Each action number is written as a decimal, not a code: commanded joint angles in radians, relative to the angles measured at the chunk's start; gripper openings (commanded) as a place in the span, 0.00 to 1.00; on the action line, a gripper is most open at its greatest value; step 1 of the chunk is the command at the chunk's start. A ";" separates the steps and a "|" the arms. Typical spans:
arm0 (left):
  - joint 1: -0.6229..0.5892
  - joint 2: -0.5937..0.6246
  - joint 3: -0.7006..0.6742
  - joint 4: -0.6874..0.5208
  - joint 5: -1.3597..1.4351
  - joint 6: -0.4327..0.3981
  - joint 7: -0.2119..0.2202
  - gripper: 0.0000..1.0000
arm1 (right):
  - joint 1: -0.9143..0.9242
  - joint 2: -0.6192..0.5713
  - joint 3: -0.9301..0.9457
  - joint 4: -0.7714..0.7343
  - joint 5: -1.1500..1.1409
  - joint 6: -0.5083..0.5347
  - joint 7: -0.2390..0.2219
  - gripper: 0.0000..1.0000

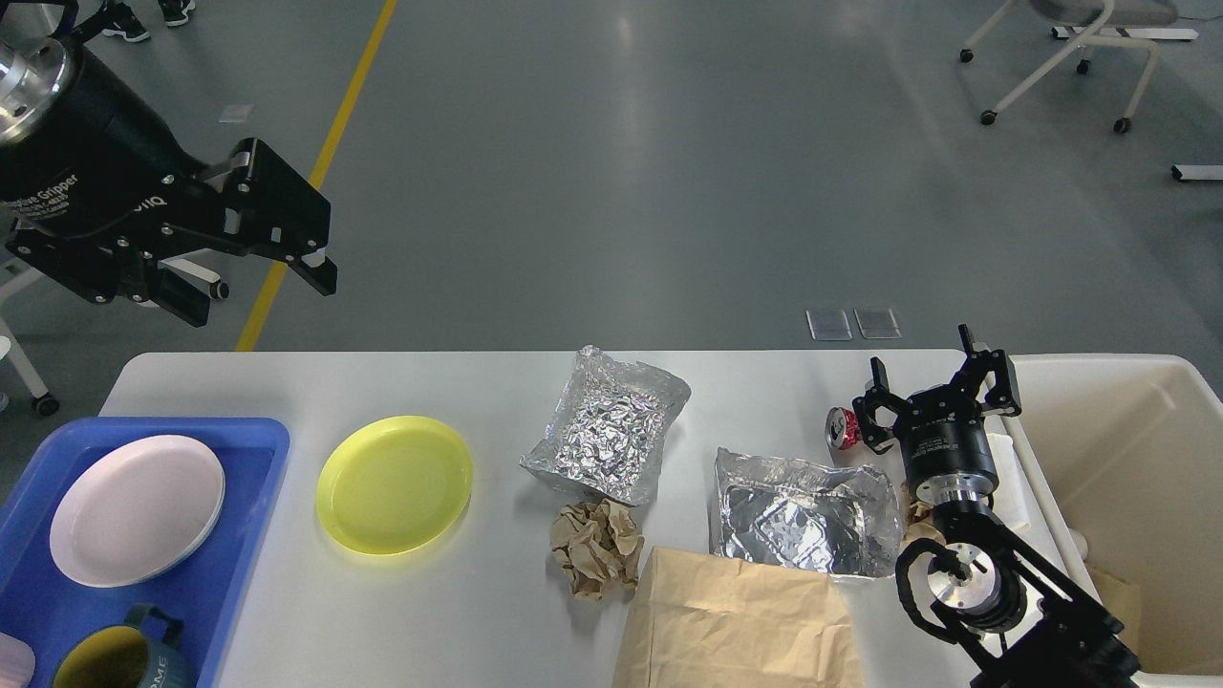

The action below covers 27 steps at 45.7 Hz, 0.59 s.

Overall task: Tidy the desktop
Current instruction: 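Bring the left gripper back over the yellow plastic plate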

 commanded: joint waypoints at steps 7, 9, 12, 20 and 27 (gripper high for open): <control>0.053 -0.031 -0.003 -0.017 -0.018 0.061 0.107 0.93 | 0.000 -0.001 0.000 0.000 0.000 0.000 0.000 1.00; 0.068 -0.031 -0.006 -0.017 -0.025 0.072 0.136 0.93 | 0.000 -0.001 0.000 0.000 0.000 0.000 0.000 1.00; 0.100 -0.031 -0.013 -0.015 -0.035 0.075 0.153 0.94 | 0.000 0.001 0.000 0.000 0.000 0.000 0.000 1.00; 0.182 -0.024 -0.034 -0.012 -0.029 0.080 0.150 0.96 | 0.000 -0.001 0.000 0.000 0.000 0.000 0.000 1.00; 0.254 -0.026 -0.034 -0.006 -0.035 0.110 0.142 0.96 | 0.000 -0.001 0.000 0.000 0.000 0.000 0.000 1.00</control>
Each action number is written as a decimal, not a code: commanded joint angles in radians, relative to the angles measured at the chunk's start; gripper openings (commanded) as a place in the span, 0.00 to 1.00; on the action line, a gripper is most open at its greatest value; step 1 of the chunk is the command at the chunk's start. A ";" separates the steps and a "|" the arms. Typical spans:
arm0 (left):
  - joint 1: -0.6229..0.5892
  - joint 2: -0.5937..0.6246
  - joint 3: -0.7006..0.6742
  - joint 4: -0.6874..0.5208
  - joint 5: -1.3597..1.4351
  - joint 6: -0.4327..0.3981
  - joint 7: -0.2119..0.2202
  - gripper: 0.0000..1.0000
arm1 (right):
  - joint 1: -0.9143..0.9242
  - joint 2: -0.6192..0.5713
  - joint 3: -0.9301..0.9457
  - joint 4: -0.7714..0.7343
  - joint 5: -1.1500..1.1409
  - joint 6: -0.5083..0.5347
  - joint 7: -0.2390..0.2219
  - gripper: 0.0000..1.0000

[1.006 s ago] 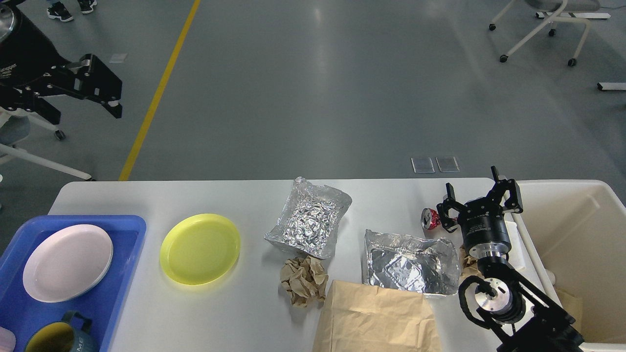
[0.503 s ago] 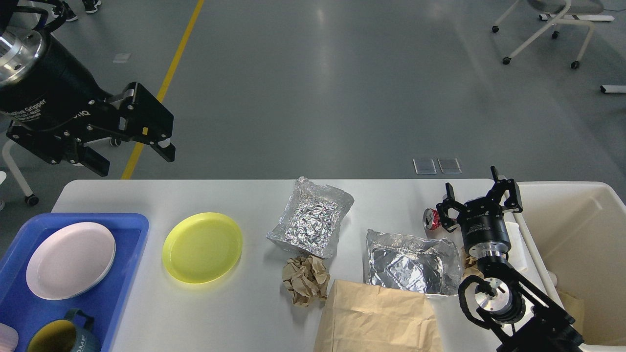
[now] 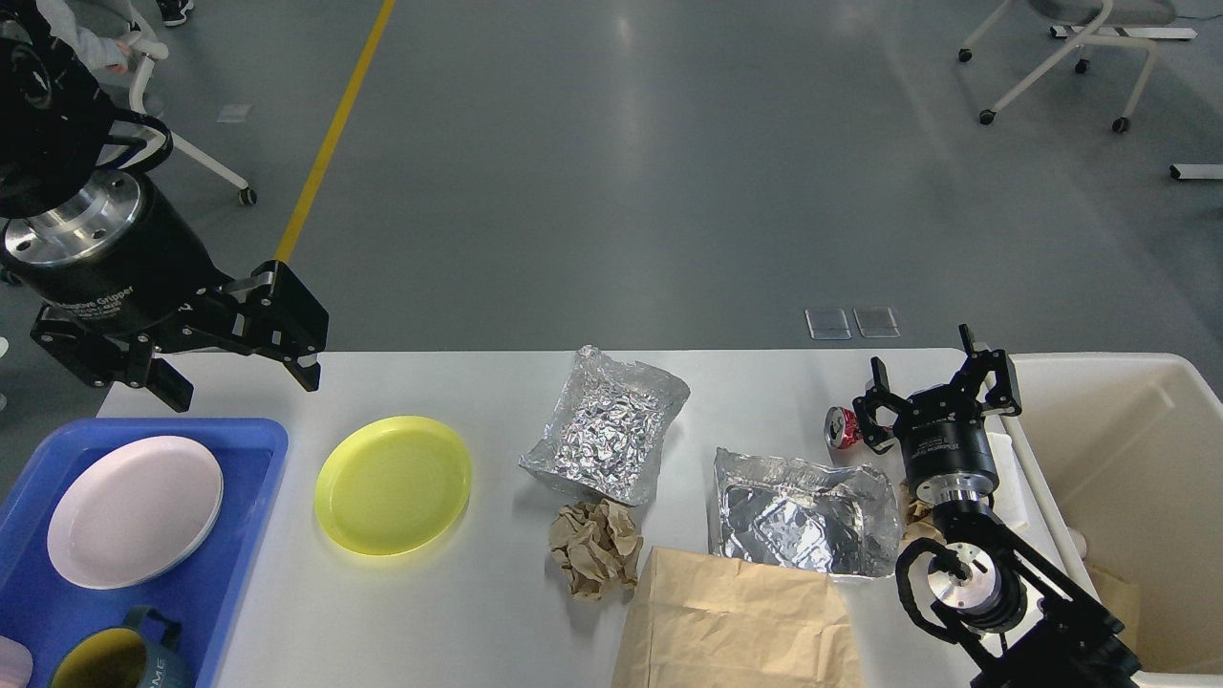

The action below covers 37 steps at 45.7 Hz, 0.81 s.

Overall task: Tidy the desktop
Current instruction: 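Bring the left gripper back over the yellow plastic plate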

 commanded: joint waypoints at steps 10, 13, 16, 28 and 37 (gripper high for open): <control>0.222 -0.012 -0.049 0.066 -0.009 0.139 0.000 0.96 | 0.000 0.000 0.000 0.000 0.000 0.000 0.000 1.00; 0.302 -0.014 -0.068 0.100 -0.010 0.182 0.005 0.96 | 0.000 0.000 0.000 0.000 0.000 0.000 0.000 1.00; 0.359 -0.012 -0.084 0.129 -0.038 0.205 0.008 0.96 | 0.000 0.000 0.000 0.000 0.000 0.000 0.000 1.00; 0.594 0.002 -0.095 0.321 -0.204 0.214 0.012 0.95 | 0.000 0.000 0.000 0.000 0.000 0.000 0.000 1.00; 0.769 0.008 -0.167 0.436 -0.262 0.271 0.014 0.95 | 0.000 0.000 0.000 0.000 0.000 0.000 0.000 1.00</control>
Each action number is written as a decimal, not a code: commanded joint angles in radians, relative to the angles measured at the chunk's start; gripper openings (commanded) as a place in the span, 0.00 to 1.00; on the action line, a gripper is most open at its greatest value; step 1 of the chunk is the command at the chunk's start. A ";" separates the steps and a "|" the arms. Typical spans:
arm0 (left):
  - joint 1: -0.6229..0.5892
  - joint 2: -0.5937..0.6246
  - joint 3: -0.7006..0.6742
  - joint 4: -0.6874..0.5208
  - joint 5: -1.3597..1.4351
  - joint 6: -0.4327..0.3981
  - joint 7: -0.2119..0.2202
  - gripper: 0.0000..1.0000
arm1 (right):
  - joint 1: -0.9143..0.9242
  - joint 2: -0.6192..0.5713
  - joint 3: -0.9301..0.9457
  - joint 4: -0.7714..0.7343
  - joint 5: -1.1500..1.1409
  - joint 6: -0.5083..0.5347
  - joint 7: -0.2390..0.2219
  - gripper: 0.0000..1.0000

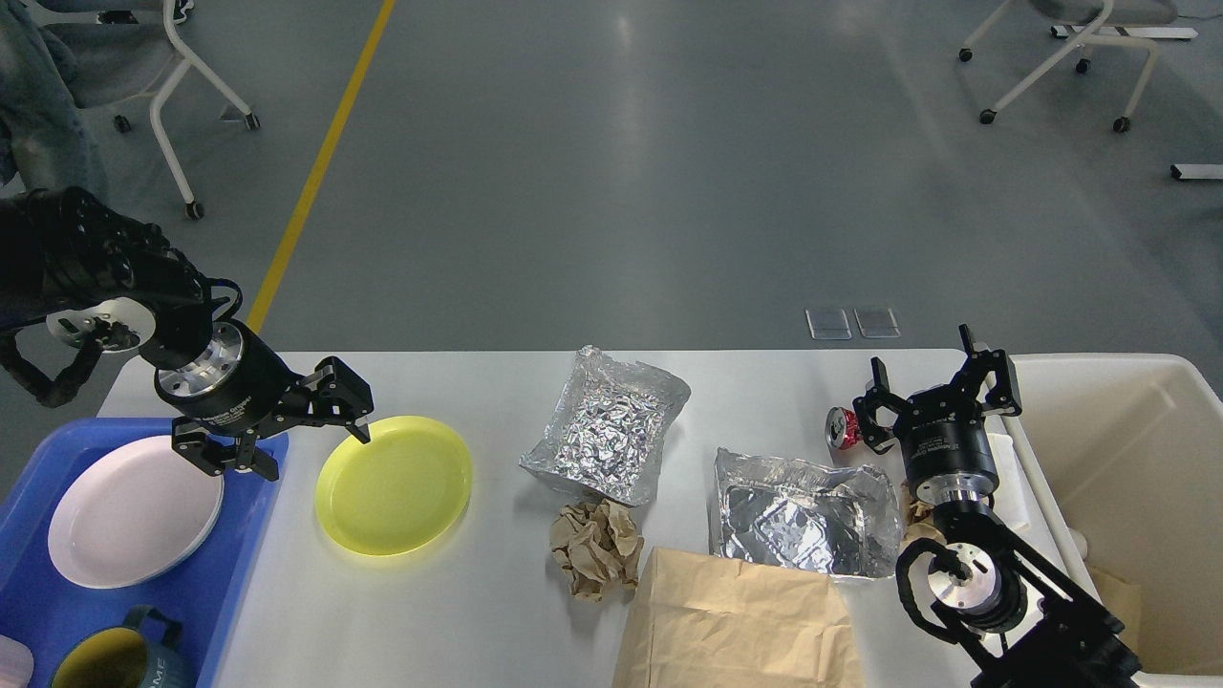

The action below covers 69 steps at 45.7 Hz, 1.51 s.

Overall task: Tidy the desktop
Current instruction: 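Bring the left gripper back over the yellow plastic plate, then grasp the rim of the yellow plate with the left gripper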

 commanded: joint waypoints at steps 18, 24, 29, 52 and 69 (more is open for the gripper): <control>0.360 0.000 -0.243 0.123 -0.097 0.400 0.268 0.94 | 0.000 0.000 0.000 0.000 0.000 0.000 0.000 1.00; 0.411 0.012 -0.249 0.125 -0.088 0.435 0.262 0.96 | 0.000 0.002 0.000 0.000 0.000 0.000 0.000 1.00; 0.435 0.052 -0.268 0.134 -0.089 0.440 0.259 0.96 | 0.000 0.000 0.000 0.000 0.000 0.000 0.000 1.00; 0.527 0.060 -0.412 0.212 -0.100 0.562 0.262 0.86 | 0.000 0.000 0.000 0.000 0.000 0.000 0.000 1.00; 0.566 0.058 -0.446 0.212 -0.099 0.602 0.264 0.82 | 0.000 0.002 0.000 0.000 0.000 0.000 0.000 1.00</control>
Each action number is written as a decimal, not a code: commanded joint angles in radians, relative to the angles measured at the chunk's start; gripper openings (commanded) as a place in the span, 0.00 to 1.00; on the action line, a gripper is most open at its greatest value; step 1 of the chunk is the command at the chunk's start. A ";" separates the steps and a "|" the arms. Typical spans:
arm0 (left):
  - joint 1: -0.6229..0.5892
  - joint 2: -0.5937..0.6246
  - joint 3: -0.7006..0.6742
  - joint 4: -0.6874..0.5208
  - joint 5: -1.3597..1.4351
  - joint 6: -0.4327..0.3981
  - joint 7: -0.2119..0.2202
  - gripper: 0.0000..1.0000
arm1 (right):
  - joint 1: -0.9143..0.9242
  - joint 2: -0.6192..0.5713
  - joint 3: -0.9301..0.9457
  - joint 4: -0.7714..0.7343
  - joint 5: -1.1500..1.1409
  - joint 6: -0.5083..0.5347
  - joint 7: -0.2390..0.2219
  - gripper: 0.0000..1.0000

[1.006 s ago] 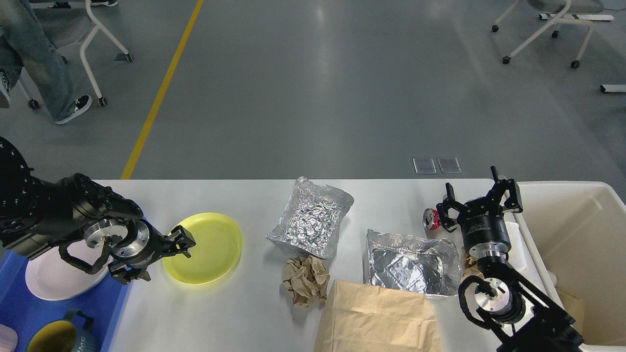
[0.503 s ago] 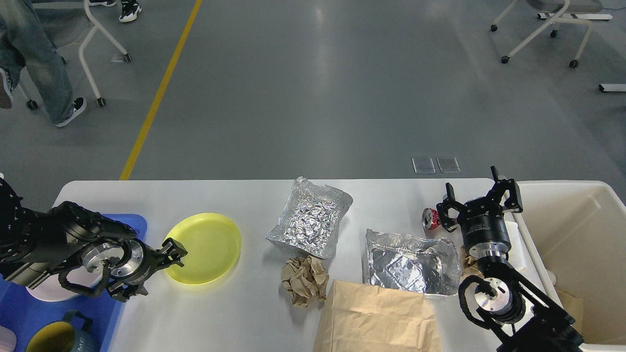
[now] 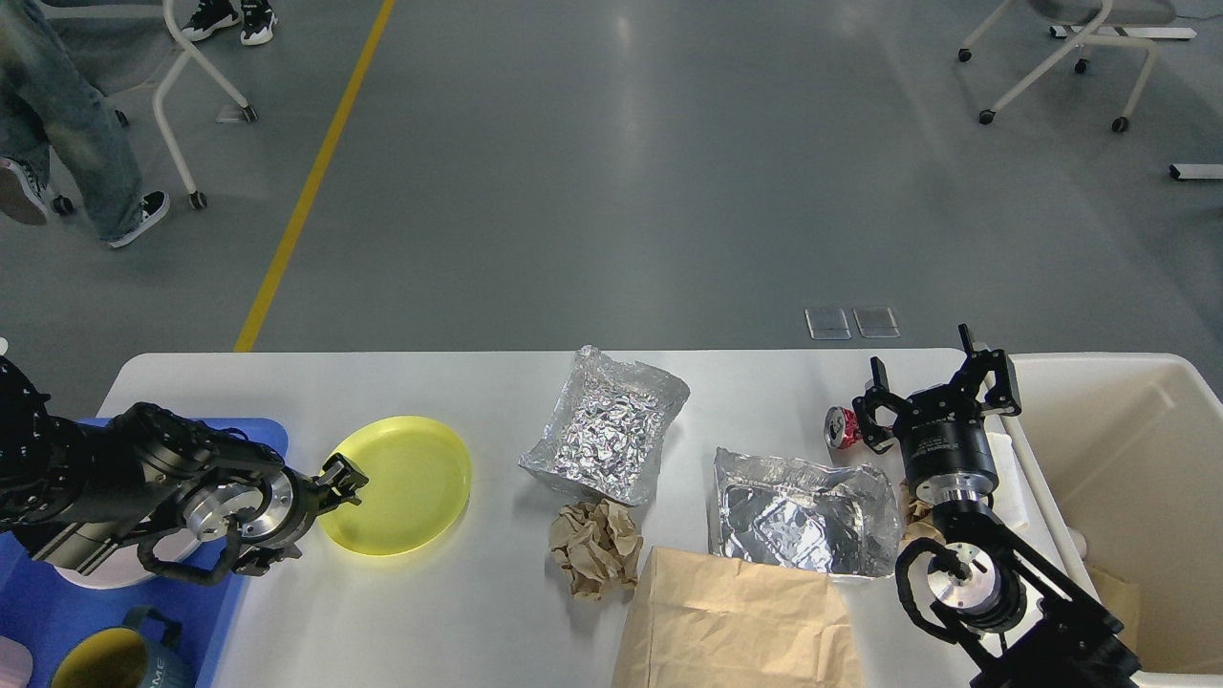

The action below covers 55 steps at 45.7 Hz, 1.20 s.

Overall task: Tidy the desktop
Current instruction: 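Grasp the rim of the yellow plate with the left gripper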

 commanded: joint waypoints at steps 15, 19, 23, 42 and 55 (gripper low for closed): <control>0.007 0.006 -0.015 0.003 0.002 0.010 -0.004 0.80 | 0.000 -0.001 0.000 0.000 0.000 0.000 0.000 1.00; 0.009 0.006 -0.015 0.003 0.002 0.010 -0.004 0.78 | 0.000 -0.001 0.000 0.000 0.000 0.000 0.000 1.00; 0.009 0.001 -0.015 0.003 0.002 0.010 -0.004 0.78 | 0.000 -0.001 0.000 0.000 0.000 0.000 0.000 1.00; 0.012 -0.002 -0.015 0.004 0.000 0.013 -0.004 0.68 | 0.000 0.001 0.000 0.000 0.000 0.000 0.000 1.00; 0.032 -0.002 -0.038 0.023 0.000 0.001 -0.003 0.50 | 0.000 0.001 0.000 0.000 0.000 0.000 0.000 1.00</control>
